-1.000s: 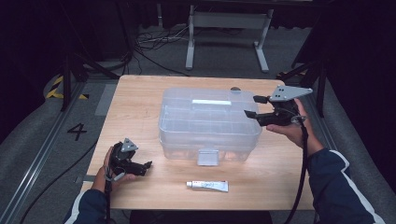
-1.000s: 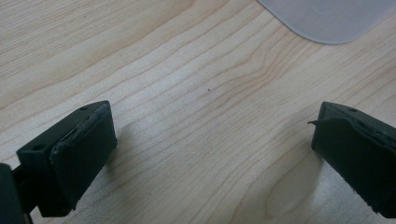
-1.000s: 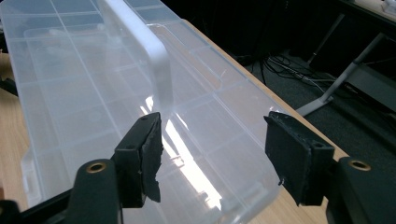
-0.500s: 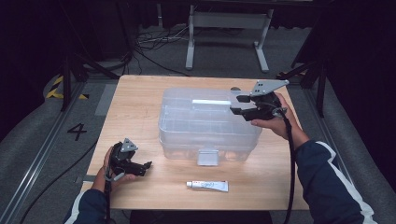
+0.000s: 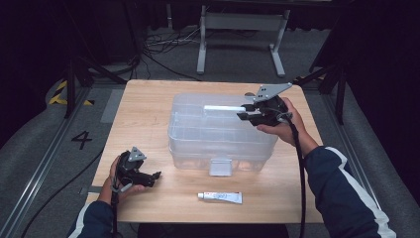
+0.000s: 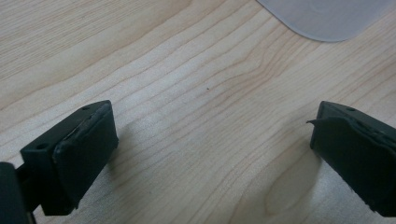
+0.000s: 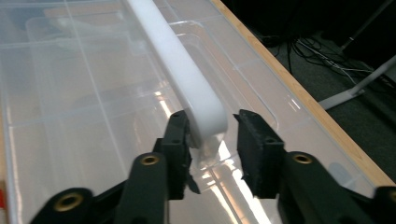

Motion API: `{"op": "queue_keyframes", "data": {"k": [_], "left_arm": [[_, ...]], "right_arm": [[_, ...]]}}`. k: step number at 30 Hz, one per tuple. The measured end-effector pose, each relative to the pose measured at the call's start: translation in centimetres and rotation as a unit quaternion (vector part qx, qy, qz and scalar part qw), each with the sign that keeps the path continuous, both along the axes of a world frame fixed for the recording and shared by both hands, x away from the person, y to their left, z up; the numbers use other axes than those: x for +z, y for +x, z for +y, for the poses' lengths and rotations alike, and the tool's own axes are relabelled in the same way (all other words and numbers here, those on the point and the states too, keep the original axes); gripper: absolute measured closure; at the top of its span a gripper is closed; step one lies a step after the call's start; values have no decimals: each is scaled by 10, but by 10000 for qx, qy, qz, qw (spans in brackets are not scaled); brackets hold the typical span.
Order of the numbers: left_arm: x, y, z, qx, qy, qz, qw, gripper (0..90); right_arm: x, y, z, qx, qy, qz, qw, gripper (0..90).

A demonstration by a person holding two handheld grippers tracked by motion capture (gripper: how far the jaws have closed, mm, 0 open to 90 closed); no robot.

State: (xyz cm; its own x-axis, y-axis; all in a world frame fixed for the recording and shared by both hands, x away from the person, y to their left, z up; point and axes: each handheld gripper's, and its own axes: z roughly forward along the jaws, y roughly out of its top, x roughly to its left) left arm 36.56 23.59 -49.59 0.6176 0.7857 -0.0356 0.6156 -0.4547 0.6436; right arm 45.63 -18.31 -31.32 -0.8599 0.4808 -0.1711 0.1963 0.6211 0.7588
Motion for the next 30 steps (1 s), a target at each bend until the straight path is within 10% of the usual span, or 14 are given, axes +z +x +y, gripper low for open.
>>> {"op": "queue_keyframes", "data": {"k": [21,30], "left_arm": [[20,2,-3,-239,-264,-300,9989,382],[41,3,-2,-261,-438,-536,9973,692]], "right_arm": [[11,7,5,-74,-34,65,9999,736],[17,14,5,-169,1,165,9997,731]]}}
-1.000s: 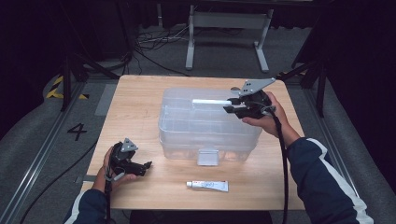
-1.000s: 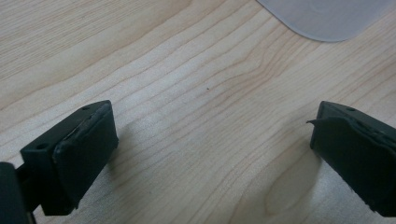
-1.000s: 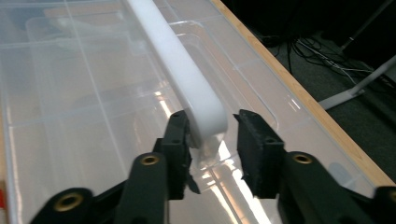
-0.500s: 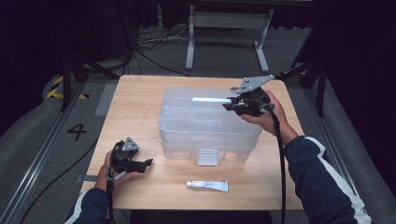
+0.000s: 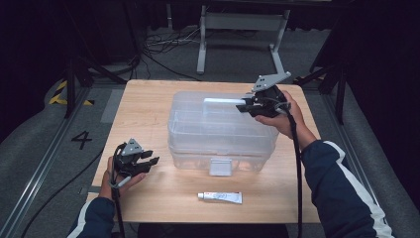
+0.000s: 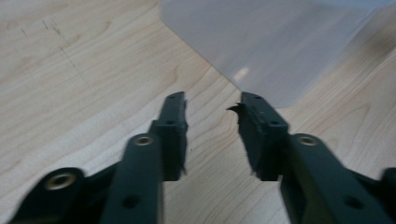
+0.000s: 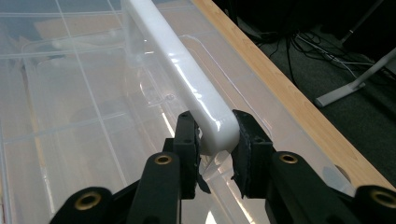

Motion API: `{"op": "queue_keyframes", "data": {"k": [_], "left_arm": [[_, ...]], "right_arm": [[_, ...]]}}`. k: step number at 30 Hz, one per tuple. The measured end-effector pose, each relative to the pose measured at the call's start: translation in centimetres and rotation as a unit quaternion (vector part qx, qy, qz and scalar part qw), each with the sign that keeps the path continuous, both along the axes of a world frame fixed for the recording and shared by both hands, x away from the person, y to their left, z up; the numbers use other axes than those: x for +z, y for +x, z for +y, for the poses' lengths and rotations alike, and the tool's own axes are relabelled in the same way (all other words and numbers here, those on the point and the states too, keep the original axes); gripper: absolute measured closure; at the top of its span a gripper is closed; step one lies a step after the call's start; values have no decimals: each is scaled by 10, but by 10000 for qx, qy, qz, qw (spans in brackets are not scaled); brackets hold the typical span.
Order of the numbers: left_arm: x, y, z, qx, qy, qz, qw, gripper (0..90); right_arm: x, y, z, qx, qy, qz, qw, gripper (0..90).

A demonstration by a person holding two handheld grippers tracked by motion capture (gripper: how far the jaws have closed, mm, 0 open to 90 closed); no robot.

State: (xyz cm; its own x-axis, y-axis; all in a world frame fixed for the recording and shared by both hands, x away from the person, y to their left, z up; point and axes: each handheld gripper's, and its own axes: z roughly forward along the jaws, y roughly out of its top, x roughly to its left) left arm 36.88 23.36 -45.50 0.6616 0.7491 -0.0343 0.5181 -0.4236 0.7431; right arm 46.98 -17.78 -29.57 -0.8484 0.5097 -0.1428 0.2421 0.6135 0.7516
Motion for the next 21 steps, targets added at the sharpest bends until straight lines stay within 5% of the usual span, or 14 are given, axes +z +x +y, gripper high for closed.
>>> {"op": "queue_keyframes", "data": {"k": [3,6,13,21], "left_arm": [[12,-2,-2,-28,-118,-256,9996,843],[20,-5,-6,-82,-177,-446,9988,888],[34,-4,-26,-377,-287,-700,9964,900],[43,-2,-38,-436,-520,-868,9939,899]], "right_arm": [[1,2,0,-10,47,20,10000,729],[3,4,0,-35,50,-15,10000,728],[10,9,2,-62,-70,-21,10000,726],[11,10,3,-78,-111,13,9999,726]]}}
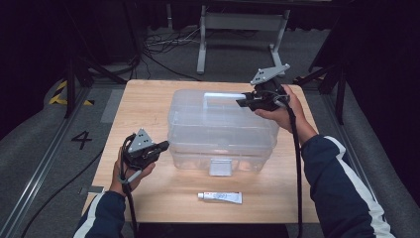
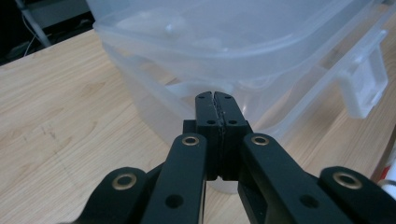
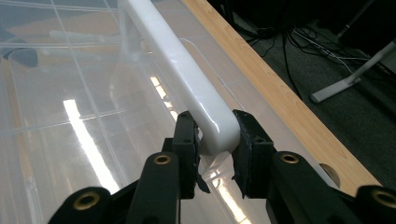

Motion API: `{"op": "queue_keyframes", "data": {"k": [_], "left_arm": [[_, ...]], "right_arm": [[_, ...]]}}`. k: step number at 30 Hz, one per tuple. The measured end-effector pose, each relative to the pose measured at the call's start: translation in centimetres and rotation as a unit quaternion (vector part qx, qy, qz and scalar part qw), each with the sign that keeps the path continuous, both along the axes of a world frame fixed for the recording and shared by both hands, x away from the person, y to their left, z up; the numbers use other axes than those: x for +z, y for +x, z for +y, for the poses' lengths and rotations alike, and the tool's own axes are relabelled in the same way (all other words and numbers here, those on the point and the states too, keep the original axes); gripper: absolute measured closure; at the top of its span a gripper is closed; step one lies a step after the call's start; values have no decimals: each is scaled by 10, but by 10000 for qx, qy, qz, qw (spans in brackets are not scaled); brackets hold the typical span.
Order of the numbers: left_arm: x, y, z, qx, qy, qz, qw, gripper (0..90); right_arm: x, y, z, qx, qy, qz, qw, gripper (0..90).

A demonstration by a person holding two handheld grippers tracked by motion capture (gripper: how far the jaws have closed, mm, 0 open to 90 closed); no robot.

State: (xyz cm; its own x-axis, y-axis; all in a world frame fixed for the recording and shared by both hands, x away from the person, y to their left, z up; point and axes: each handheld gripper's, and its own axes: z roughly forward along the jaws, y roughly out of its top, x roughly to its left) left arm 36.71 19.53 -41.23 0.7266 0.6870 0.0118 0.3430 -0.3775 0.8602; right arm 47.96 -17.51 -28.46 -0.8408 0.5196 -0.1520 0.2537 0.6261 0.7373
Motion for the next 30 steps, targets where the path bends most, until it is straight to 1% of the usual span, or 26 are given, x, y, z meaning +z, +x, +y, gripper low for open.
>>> {"op": "queue_keyframes", "data": {"k": [2,3,5,9,12,15,16,18,19,20,21,23,25,27,29,30], "left_arm": [[1,1,-3,-27,20,-26,10000,900],[1,1,-5,-26,-14,-34,10000,900],[1,2,-7,-56,13,-16,10000,900],[0,3,-7,-60,32,-21,10000,900],[0,3,-7,-80,68,-14,9999,900],[-1,2,-6,-57,68,-27,10000,900],[-1,2,-6,-60,58,-50,10000,900],[-1,1,-6,-82,47,-47,9999,900],[-1,1,-6,-82,74,-62,9999,900],[-1,1,-6,-82,74,-62,9999,900],[-1,1,-6,-89,71,-55,9999,900],[-1,1,-6,-95,108,-52,9999,900],[-1,1,-6,-98,127,-48,9999,900],[-1,1,-7,-100,147,-43,9998,900],[-1,2,-6,-111,151,-47,9998,900],[-1,2,-6,-120,150,-45,9998,900]], "right_arm": [[0,0,0,11,-4,7,10000,725],[0,0,0,11,-10,7,10000,725],[0,-1,0,9,1,6,10000,726],[-1,-1,0,15,10,-15,10000,725],[-2,-3,0,1,1,-55,10000,722],[-2,-6,-1,25,-28,-146,9999,711],[-1,-7,-2,12,-3,-165,9999,696],[-1,-8,-3,14,45,-192,9998,698],[1,-10,-10,20,80,-226,9997,677],[1,-10,-10,20,80,-226,9997,677],[2,-13,-15,-19,44,-303,9995,654],[3,-14,-17,-33,33,-333,9994,638],[6,-18,-26,-157,87,-410,9990,630],[9,-21,-35,-286,32,-491,9984,613],[10,-24,-47,-378,48,-591,9975,605],[11,-26,-54,-428,130,-625,9970,602]]}}
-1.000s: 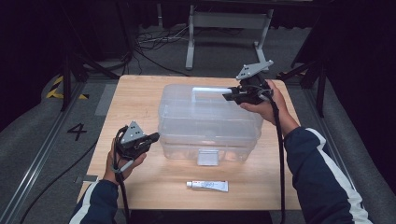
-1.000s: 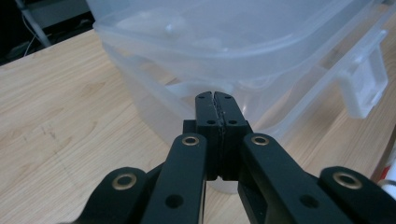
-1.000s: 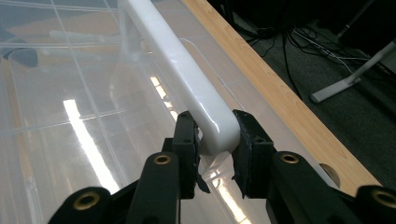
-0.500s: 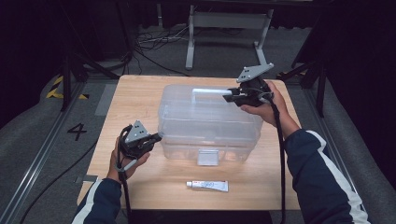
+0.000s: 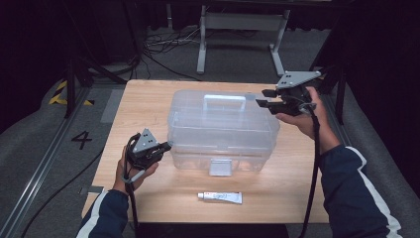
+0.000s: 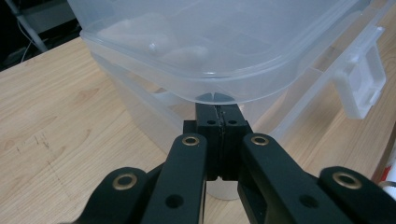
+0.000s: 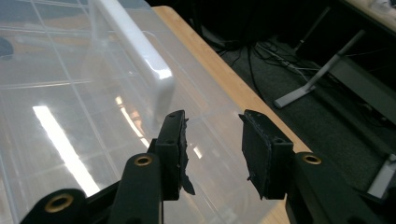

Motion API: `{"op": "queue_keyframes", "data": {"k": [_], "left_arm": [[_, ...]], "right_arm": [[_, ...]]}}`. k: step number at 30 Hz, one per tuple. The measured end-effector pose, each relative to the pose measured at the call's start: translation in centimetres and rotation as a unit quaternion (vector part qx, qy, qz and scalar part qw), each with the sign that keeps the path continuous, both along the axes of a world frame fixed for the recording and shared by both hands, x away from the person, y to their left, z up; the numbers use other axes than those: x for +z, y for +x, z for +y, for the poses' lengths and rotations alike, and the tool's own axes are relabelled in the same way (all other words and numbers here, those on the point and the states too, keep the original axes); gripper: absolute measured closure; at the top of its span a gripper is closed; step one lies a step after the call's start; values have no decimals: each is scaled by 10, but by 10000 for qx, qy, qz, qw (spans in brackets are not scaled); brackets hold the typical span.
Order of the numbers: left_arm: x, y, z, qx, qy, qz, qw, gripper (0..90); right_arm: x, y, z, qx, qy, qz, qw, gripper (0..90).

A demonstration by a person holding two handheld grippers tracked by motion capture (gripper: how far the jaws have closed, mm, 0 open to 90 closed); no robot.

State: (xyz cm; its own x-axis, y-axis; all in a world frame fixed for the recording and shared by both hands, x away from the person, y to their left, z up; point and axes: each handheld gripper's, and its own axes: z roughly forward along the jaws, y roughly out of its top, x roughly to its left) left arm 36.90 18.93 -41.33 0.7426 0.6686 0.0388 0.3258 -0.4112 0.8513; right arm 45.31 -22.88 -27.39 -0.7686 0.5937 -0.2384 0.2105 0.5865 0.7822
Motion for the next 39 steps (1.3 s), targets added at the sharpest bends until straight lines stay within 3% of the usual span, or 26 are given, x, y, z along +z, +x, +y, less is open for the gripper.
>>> {"op": "queue_keyframes", "data": {"k": [7,12,14,16,23,27,29,32,34,37,39], "left_arm": [[1,0,-1,-7,38,-9,10000,900],[2,0,0,-3,87,-25,10000,900],[3,0,0,0,82,-32,10000,900],[5,0,-1,-1,68,-62,10000,900],[7,2,-1,0,60,-90,9999,900],[8,2,-1,2,55,-100,9999,900],[9,2,-1,10,67,-110,9999,900],[11,3,-1,17,44,-133,9999,900],[12,3,-1,11,-5,-132,9999,900],[13,5,-1,-5,-2,-156,9999,900],[13,5,-1,-7,1,-156,9999,900]], "right_arm": [[-4,-12,-34,-253,300,-187,9991,579],[-15,-20,-50,-265,409,-221,9986,543],[-22,-27,-61,-239,427,-376,9981,509],[-27,-30,-67,-232,526,-393,9976,485],[-54,-37,-77,-249,359,-385,9983,438],[-66,-37,-79,-231,277,-274,9990,424],[-74,-37,-79,-204,99,-226,9995,415],[-84,-37,-81,-99,127,-100,9998,407],[-92,-36,-79,-72,-27,-5,10000,395],[-100,-36,-77,13,-45,107,9999,391],[-102,-36,-75,29,-63,89,9999,391]]}}
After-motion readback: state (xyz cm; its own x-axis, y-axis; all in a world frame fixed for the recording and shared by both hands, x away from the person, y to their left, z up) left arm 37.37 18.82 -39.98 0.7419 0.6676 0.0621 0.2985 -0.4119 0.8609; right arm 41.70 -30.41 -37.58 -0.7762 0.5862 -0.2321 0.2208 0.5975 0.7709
